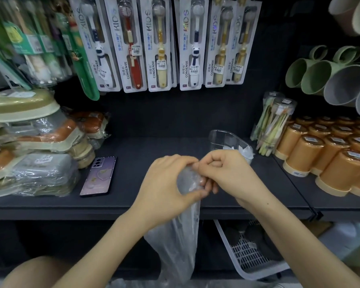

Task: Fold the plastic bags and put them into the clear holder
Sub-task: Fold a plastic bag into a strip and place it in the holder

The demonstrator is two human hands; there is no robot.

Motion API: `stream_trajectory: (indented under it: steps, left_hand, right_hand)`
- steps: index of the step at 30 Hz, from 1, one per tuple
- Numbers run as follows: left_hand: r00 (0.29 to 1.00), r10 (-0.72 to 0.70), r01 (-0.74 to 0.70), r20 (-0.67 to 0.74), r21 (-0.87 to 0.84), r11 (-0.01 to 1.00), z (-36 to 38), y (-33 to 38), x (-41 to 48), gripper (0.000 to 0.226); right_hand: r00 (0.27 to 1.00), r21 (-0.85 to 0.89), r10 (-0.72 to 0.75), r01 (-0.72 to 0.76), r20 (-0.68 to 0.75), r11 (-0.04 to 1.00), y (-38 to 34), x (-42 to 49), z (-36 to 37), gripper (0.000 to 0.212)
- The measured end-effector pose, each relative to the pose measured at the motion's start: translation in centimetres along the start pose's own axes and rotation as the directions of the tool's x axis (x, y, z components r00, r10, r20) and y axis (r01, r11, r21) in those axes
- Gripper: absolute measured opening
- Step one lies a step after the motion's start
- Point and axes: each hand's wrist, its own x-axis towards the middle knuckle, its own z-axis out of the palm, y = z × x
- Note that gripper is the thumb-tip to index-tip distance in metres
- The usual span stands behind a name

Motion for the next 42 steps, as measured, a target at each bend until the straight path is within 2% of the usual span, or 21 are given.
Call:
stream_trajectory:
  steps: [2, 5, 7, 9, 11, 13, 15, 18, 21, 24, 28, 30, 32, 33, 34, 35, 37, 38, 40, 42]
  left_hand:
    - [0.992, -0.124, 0.12, -0.012, -0.189, 0.975, -0.1, -0.6, 0.2, 0.024]
    - [0.955, -0.292, 0.241, -0.049, -0.441, 0.865, -0.3, -1.7, 0.2, 0.017]
    - [0.925, -0.371, 0.255, -0.086, -0.586, 0.769, -0.5, -2.2, 0.2, 0.011]
    - [0.902, -0.415, 0.243, -0.118, -0.655, 0.715, -0.7, -2.4, 0.3, 0.007]
    - [0.891, -0.436, 0.236, -0.126, -0.693, 0.681, -0.7, -2.4, 0.3, 0.004]
    - [0.883, -0.461, 0.235, -0.092, -0.763, 0.602, -0.7, -2.8, 0.2, 0.01]
    - [0.877, -0.477, 0.244, -0.067, -0.791, 0.561, -0.9, -3.4, 0.1, 0.016]
    - [0.859, -0.503, 0.237, -0.098, -0.794, 0.56, -1.2, -4.0, 0.0, 0.015]
    - [0.812, -0.567, 0.202, -0.141, -0.842, 0.5, -1.9, -5.1, -0.3, 0.021]
    - [0.773, -0.612, 0.186, -0.169, -0.861, 0.473, -2.3, -6.4, -1.2, 0.027]
    - [0.759, -0.632, 0.248, -0.159, -0.827, 0.505, -2.3, -7.6, -2.2, 0.013]
    - [0.743, -0.648, 0.271, -0.167, -0.81, 0.52, -3.1, -8.4, -2.4, 0.02]
    - [0.795, -0.581, 0.303, -0.172, -0.718, 0.627, -4.3, -8.3, -2.0, 0.033]
    - [0.862, -0.49, 0.316, -0.127, -0.621, 0.717, -4.8, -7.7, -1.4, 0.04]
    - [0.926, -0.376, 0.314, -0.025, -0.5, 0.807, -5.0, -6.9, -0.8, 0.046]
    - [0.956, -0.268, 0.293, 0.117, -0.377, 0.879, -4.8, -5.8, 0.0, 0.051]
    - [0.931, -0.139, 0.226, 0.339, -0.235, 0.945, -3.8, -4.0, 1.4, 0.049]
    - [0.922, -0.11, 0.206, 0.371, -0.232, 0.951, -3.1, -3.6, 1.9, 0.044]
    - [0.947, -0.115, 0.21, 0.301, -0.307, 0.928, -1.9, -3.4, 2.6, 0.032]
    - [0.961, -0.198, 0.268, 0.195, -0.459, 0.847, -1.2, -3.8, 2.7, 0.028]
  right_hand:
    - [0.999, 0.052, -0.036, 0.037, -0.028, 0.998, 0.2, -0.1, -0.2, 0.017]
    - [0.988, -0.012, -0.107, 0.106, -0.11, 0.994, 1.6, -0.7, -0.7, 0.01]
    - [0.986, -0.139, -0.145, 0.132, -0.085, 0.981, 2.9, -1.3, -0.8, 0.007]
    - [0.989, -0.232, -0.148, 0.14, -0.016, 0.963, 4.0, -1.6, -0.6, 0.022]
    - [0.989, -0.277, -0.146, 0.142, 0.007, 0.95, 4.6, -1.4, -0.4, 0.03]
    - [0.987, -0.277, -0.157, 0.145, -0.021, 0.95, 4.9, -0.9, -0.2, 0.025]
    - [0.986, -0.204, -0.157, 0.141, -0.062, 0.969, 5.0, -0.5, 0.0, 0.011]
    - [0.987, 0.008, -0.116, 0.118, -0.114, 0.993, 5.1, -0.4, -0.3, 0.017]
    - [0.986, 0.173, -0.071, 0.097, -0.152, 0.98, 5.2, -0.6, -1.1, 0.011]
    - [0.984, 0.26, -0.039, 0.085, -0.175, 0.962, 5.6, -1.0, -2.1, 0.022]
    - [0.984, 0.218, -0.021, 0.06, -0.176, 0.974, 5.7, -1.4, -2.7, 0.028]
    - [0.984, 0.155, -0.04, 0.068, -0.173, 0.986, 5.6, -1.2, -2.8, 0.022]
    - [0.985, 0.023, -0.09, 0.094, -0.147, 0.995, 4.8, -0.8, -2.4, 0.009]
    - [0.987, -0.041, -0.117, 0.113, -0.112, 0.993, 4.2, -0.6, -2.0, 0.005]
    - [0.987, -0.088, -0.145, 0.139, -0.066, 0.986, 3.6, -0.4, -1.5, 0.004]
    - [0.985, -0.117, -0.17, 0.167, -0.018, 0.979, 2.9, 0.0, -1.0, 0.004]
    - [0.975, -0.135, -0.21, 0.218, 0.069, 0.967, 1.6, 0.6, -0.3, 0.008]
    - [0.97, -0.119, -0.221, 0.232, 0.101, 0.965, 1.2, 0.9, -0.2, 0.01]
    - [0.965, -0.076, -0.242, 0.25, 0.099, 0.965, 0.7, 1.0, -0.4, 0.015]
    - [0.968, -0.045, -0.252, 0.252, -0.008, 0.967, 1.2, 0.6, -0.9, 0.019]
